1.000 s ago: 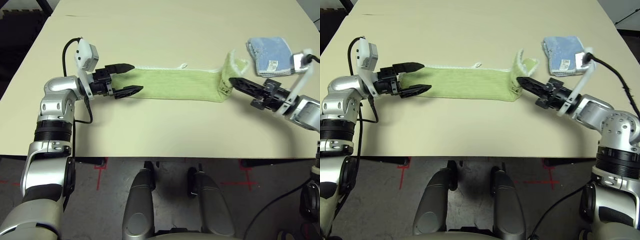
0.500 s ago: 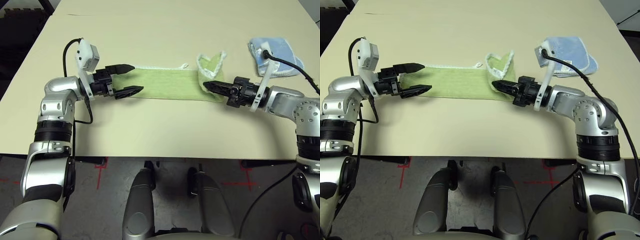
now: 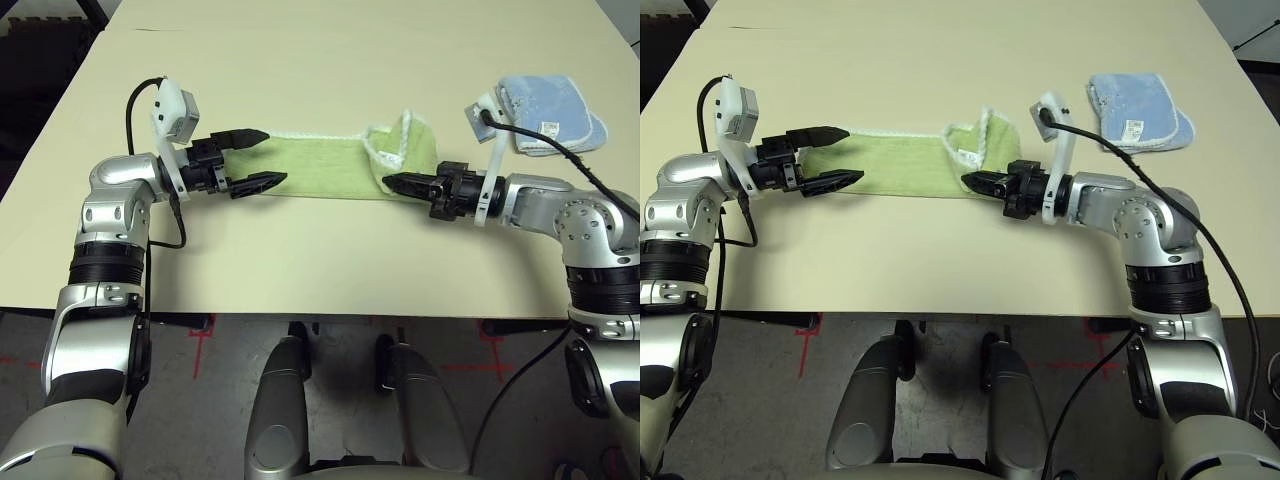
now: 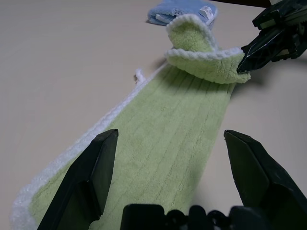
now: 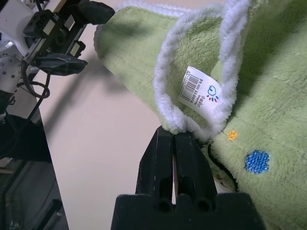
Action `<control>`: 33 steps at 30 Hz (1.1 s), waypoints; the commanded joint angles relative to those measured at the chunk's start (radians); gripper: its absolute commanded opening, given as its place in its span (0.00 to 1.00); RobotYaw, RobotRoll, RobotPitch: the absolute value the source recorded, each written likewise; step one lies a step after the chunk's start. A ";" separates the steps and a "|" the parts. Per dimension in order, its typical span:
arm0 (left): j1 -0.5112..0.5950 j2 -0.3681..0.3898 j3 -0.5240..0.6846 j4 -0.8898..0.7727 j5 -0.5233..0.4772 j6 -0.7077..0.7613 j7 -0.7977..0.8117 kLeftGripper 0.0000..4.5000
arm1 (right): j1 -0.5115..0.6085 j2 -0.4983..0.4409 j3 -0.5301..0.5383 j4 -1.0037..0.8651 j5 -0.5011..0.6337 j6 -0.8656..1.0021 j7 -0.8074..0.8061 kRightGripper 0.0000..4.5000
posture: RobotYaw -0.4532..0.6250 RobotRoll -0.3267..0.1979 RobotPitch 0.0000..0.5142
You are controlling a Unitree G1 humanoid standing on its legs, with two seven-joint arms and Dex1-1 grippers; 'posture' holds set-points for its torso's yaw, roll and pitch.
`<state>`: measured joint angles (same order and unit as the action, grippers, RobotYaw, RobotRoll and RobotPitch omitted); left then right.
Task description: Fold the towel and set it aside.
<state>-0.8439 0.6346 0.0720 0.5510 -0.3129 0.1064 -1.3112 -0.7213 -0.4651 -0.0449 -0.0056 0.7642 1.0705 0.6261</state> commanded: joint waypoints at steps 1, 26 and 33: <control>0.020 0.002 -0.005 -0.024 -0.006 0.008 -0.003 1.00 | 0.008 0.014 0.029 -0.014 -0.021 0.007 -0.002 0.18 | 0.44 0.62 0.57; 0.032 -0.002 0.010 -0.011 -0.008 0.006 0.032 1.00 | -0.069 -0.137 0.007 0.347 -0.290 -0.878 0.571 0.99 | 0.44 0.62 0.56; 0.060 0.009 0.014 -0.022 -0.018 -0.025 0.004 1.00 | -0.159 -0.148 0.011 0.712 -0.399 -1.240 0.752 0.99 | 0.46 0.62 0.56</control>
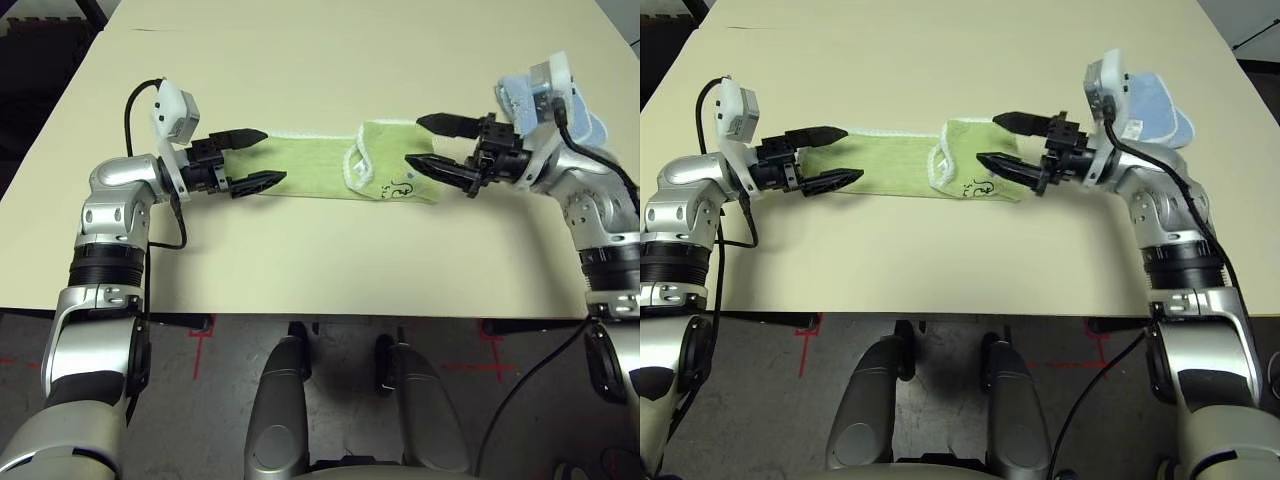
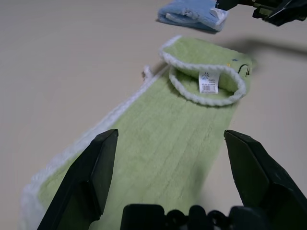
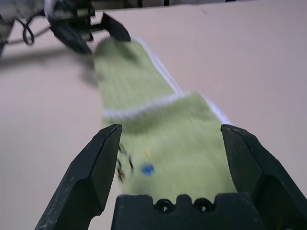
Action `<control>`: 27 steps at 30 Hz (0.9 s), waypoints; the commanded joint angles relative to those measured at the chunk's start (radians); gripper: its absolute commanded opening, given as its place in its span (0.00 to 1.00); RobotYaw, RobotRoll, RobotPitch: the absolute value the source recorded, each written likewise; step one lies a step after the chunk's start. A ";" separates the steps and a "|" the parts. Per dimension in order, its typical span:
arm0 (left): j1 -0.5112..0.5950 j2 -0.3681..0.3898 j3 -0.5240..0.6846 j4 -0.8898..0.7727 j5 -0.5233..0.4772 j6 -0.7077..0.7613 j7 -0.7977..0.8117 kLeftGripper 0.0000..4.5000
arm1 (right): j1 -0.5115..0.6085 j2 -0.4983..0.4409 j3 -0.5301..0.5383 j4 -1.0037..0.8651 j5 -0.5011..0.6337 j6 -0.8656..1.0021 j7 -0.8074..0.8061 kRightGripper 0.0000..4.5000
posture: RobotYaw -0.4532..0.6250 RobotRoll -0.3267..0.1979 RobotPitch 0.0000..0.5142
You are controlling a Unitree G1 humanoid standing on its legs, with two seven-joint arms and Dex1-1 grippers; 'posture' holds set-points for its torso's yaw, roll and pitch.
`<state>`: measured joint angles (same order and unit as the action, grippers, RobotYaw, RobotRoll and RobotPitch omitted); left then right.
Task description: Fold the towel and set it aside.
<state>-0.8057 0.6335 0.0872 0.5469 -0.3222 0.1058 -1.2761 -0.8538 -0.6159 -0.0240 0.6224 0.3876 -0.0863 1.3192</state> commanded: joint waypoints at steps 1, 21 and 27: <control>0.021 0.018 -0.002 -0.015 -0.005 -0.034 -0.042 1.00 | -0.039 0.003 -0.009 0.117 -0.033 -0.105 0.074 0.99 | 0.46 0.62 0.57; -0.003 0.177 0.006 0.039 -0.003 -0.123 -0.260 1.00 | -0.114 0.027 -0.006 0.221 -0.067 -0.084 0.165 0.99 | 0.47 0.62 0.57; -0.034 0.172 0.003 0.072 0.001 -0.131 -0.260 1.00 | -0.149 0.035 -0.004 0.248 -0.079 -0.087 0.204 0.78 | 0.48 0.62 0.56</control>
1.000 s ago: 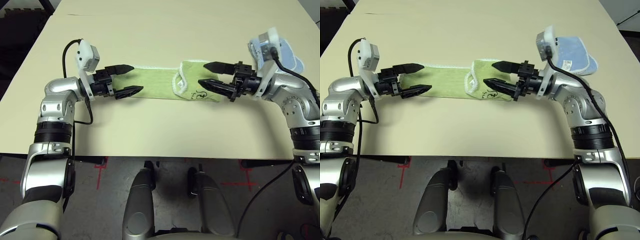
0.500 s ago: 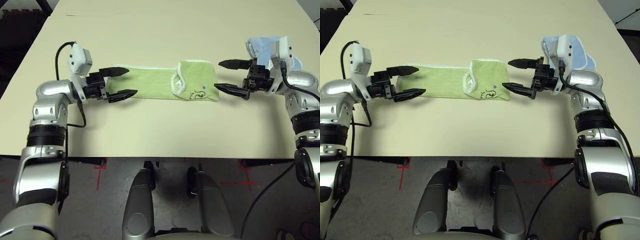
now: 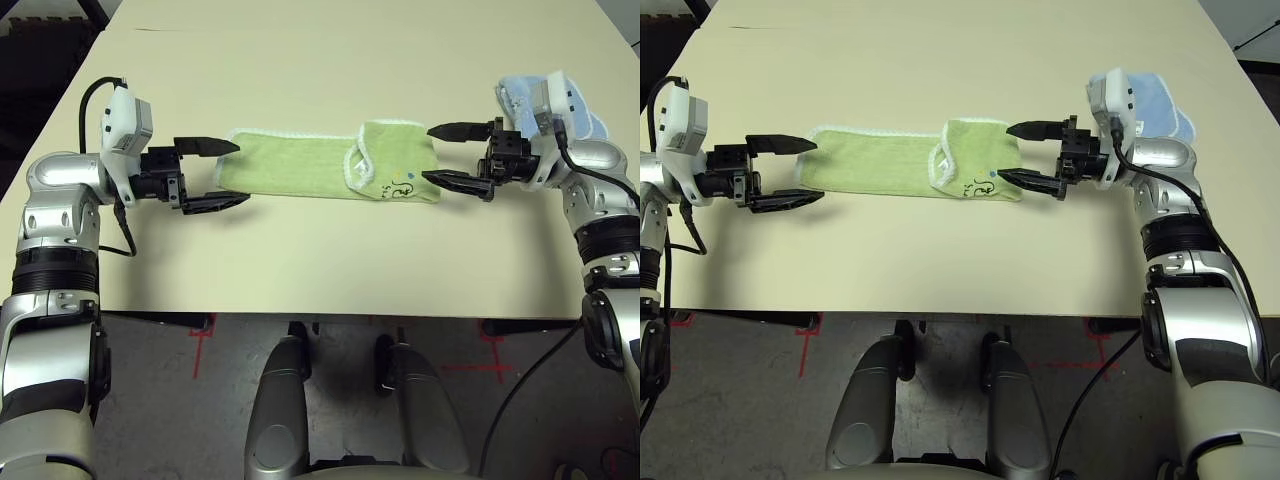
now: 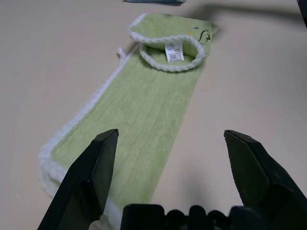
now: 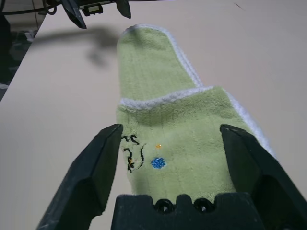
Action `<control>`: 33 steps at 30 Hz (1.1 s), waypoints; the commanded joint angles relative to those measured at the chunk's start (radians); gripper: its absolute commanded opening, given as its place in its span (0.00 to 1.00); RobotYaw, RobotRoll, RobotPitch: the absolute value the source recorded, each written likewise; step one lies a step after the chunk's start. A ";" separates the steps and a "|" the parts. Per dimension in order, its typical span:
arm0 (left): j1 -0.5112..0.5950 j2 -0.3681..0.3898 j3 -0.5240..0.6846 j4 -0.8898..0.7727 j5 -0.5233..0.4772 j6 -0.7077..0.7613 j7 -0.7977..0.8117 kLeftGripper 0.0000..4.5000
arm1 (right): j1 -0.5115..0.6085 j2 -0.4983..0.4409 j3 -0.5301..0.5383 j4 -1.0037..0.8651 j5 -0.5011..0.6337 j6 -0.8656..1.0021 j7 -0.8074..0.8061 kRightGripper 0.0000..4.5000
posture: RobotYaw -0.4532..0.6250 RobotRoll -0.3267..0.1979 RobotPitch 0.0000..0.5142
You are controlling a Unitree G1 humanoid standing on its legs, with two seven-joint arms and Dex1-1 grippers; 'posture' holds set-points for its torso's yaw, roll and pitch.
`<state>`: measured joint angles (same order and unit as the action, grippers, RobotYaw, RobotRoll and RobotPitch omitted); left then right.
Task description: Fold the towel and set it aside.
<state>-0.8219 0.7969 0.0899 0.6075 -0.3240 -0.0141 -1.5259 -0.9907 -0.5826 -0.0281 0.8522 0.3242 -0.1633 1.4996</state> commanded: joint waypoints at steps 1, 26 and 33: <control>-0.021 0.005 -0.002 0.011 0.004 -0.011 -0.007 1.00 | -0.018 0.017 0.005 0.015 -0.017 -0.014 0.026 0.70 | 0.48 0.62 0.56; 0.000 -0.036 -0.002 -0.054 -0.010 0.035 0.047 1.00 | -0.042 0.276 0.021 0.303 -0.164 -0.097 -0.179 0.01 | 0.51 0.62 0.52; -0.007 -0.045 0.000 -0.010 -0.004 0.010 0.047 1.00 | -0.097 0.250 -0.056 0.241 -0.088 -0.033 -0.144 0.01 | 0.50 0.62 0.52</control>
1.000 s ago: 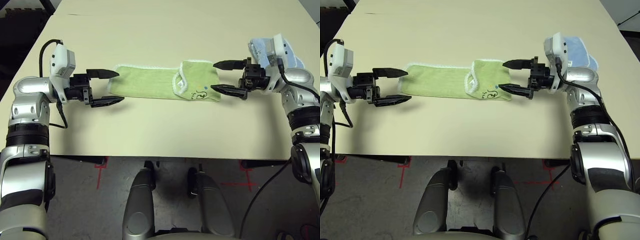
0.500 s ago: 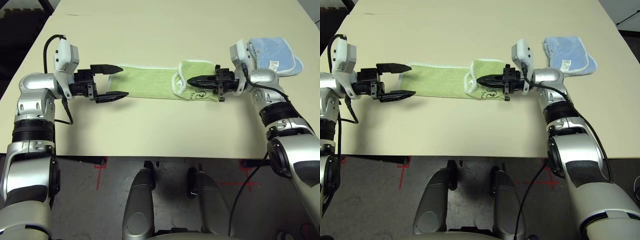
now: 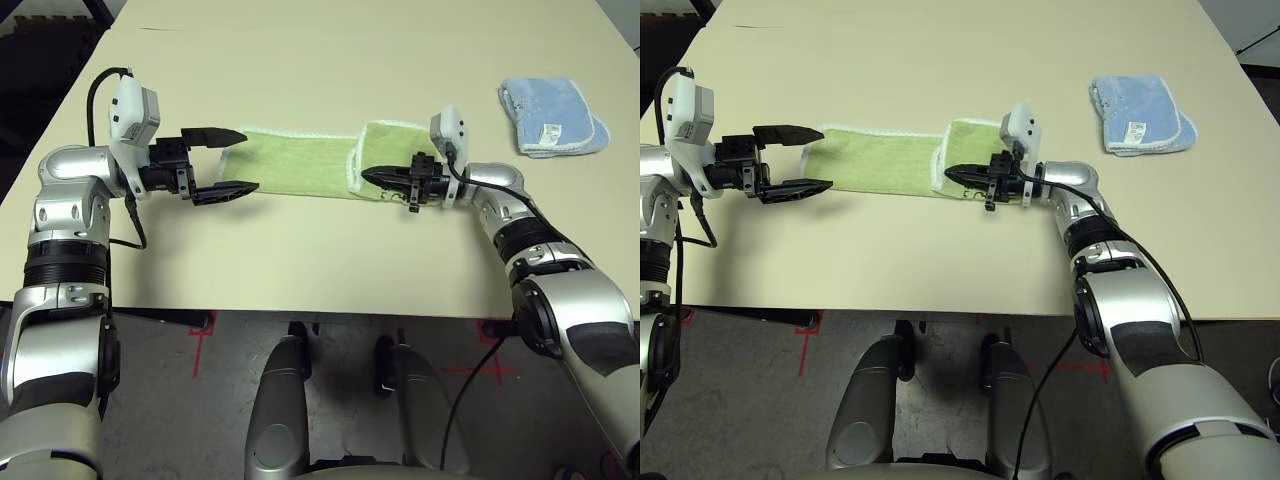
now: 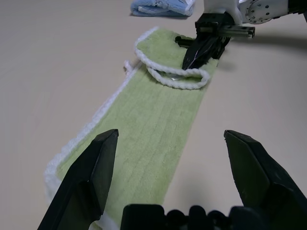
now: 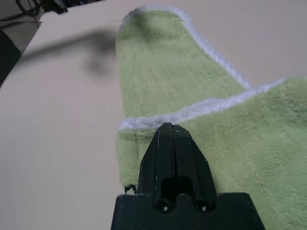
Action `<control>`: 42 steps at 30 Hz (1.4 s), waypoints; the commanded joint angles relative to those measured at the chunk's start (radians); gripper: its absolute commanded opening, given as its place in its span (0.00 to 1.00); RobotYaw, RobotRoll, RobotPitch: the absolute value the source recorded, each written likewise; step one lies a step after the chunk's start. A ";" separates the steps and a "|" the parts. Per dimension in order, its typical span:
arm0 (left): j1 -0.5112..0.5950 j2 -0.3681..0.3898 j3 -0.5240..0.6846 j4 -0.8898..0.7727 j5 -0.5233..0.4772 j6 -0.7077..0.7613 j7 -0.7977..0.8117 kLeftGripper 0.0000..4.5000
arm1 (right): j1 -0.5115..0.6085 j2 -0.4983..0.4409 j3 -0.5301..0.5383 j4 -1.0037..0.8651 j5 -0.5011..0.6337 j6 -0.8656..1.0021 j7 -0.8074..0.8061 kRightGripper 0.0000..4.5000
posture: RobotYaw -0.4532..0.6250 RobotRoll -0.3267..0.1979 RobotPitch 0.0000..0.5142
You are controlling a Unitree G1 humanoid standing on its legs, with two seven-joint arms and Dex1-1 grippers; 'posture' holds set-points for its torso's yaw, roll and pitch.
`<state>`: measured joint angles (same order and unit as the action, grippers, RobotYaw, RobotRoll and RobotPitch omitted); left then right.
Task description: Fold the towel and set it aside.
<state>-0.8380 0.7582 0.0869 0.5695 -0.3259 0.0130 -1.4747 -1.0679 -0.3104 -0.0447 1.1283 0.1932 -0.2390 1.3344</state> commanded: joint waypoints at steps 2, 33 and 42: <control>0.002 -0.013 0.003 0.054 0.000 -0.034 -0.007 1.00 | -0.061 -0.052 -0.077 -0.043 0.072 0.081 0.009 0.01 | 0.50 0.62 0.52; 0.014 -0.037 -0.003 -0.056 -0.008 0.036 0.050 1.00 | -0.051 -0.023 -0.074 0.146 -0.132 0.011 -0.494 0.01 | 0.51 0.62 0.53; 0.019 -0.046 0.003 -0.068 -0.016 0.047 0.077 1.00 | -0.075 -0.160 -0.204 -0.022 0.073 0.008 -0.074 0.01 | 0.49 0.62 0.54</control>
<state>-0.8374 0.7152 0.0887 0.5205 -0.3295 0.0536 -1.3972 -1.1562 -0.4510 -0.2472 1.1431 0.2419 -0.2332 1.1819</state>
